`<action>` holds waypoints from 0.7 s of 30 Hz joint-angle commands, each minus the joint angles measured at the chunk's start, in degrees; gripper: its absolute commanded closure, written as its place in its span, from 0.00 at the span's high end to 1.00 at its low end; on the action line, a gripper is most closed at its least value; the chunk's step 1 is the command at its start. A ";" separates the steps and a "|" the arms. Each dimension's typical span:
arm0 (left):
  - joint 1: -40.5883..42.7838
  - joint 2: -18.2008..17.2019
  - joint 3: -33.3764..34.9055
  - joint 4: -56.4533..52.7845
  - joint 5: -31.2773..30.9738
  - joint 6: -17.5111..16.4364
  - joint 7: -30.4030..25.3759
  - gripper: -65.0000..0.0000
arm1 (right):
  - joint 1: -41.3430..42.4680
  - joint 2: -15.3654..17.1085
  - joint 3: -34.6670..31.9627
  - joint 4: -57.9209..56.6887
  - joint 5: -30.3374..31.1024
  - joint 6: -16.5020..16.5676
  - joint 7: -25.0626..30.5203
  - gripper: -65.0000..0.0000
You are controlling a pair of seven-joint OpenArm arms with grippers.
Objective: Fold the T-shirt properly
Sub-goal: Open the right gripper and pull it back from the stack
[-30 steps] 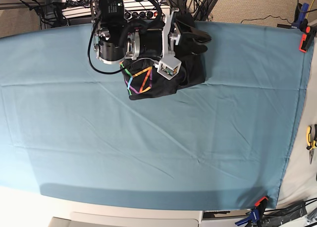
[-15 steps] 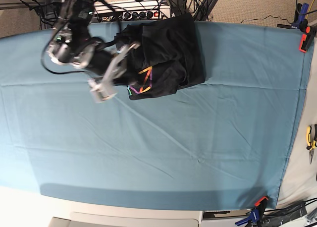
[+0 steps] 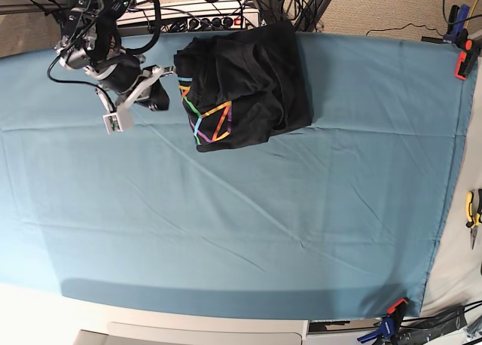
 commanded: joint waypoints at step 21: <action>-1.07 -2.03 -0.79 0.63 -0.33 -0.07 -1.33 0.40 | -3.50 0.22 -24.72 1.07 -2.45 -0.50 0.61 0.00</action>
